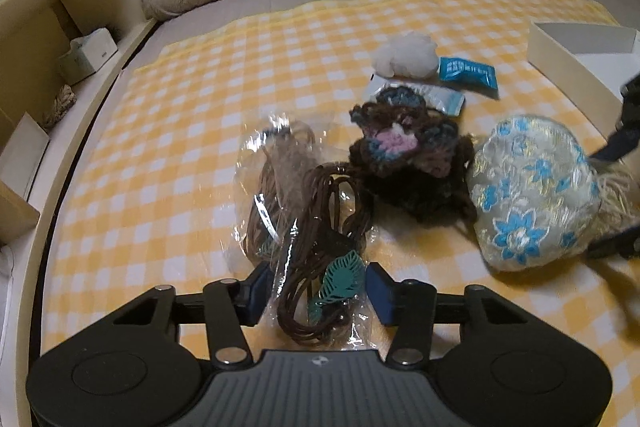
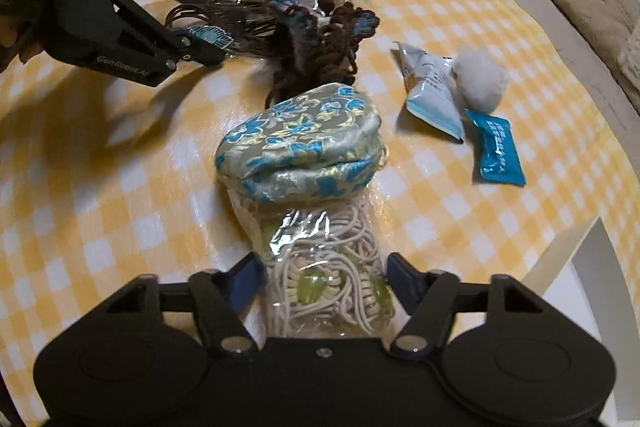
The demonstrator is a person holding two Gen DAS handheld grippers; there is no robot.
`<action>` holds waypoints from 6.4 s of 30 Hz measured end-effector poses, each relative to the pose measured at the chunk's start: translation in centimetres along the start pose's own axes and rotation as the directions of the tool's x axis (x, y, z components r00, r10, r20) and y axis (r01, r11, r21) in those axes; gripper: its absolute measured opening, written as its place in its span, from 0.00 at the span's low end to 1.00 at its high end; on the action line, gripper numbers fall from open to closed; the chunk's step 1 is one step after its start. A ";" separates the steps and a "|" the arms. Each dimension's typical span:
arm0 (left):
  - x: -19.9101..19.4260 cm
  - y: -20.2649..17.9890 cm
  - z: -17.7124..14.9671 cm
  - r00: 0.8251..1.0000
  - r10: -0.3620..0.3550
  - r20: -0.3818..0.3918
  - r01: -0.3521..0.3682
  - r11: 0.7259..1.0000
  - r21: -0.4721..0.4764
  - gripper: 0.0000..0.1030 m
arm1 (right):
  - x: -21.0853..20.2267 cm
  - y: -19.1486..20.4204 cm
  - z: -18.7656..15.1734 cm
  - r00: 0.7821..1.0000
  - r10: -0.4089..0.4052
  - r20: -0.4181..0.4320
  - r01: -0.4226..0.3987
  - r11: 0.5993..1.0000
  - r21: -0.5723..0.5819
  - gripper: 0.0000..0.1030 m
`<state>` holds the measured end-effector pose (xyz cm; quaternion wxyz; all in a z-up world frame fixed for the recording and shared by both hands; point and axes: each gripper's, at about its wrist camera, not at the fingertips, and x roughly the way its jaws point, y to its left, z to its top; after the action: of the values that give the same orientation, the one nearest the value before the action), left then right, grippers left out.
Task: Organize soft objects
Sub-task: 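Grasp the bagged white beaded cable with right tool while left grasps bagged brown cords, then carry both bags over the white box with both tools, then open the left tool and right tool, dropping both bags into the box, then move both tools back toward the remaining items on the cloth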
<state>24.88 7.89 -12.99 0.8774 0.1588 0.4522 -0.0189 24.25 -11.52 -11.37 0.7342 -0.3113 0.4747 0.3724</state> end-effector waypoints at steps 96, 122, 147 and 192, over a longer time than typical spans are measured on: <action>-3.4 -21.0 8.9 0.869 -0.454 0.196 0.494 0.786 -0.371 0.31 | -14.1 -12.2 -19.5 0.941 -0.330 -0.068 0.210 0.414 0.886 0.50; -4.6 -20.9 8.5 0.880 -0.442 0.173 0.475 0.823 -0.310 0.80 | -12.8 -13.1 -21.3 0.925 -0.340 -0.171 0.300 0.377 0.876 0.76; -10.9 -18.5 7.9 0.895 -0.361 0.261 0.403 0.906 -0.130 0.96 | -21.4 -7.7 -21.7 0.872 -0.489 -0.009 0.242 0.415 0.877 0.86; -9.3 4.7 2.9 0.958 0.092 0.271 0.003 0.944 -0.331 1.00 | -16.7 -4.1 -8.6 0.867 -0.480 0.135 0.204 0.589 0.782 1.00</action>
<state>22.56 10.45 -2.76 0.9473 0.0168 0.3154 0.0542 19.16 -24.91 1.54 0.9227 -0.0024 0.3834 0.0408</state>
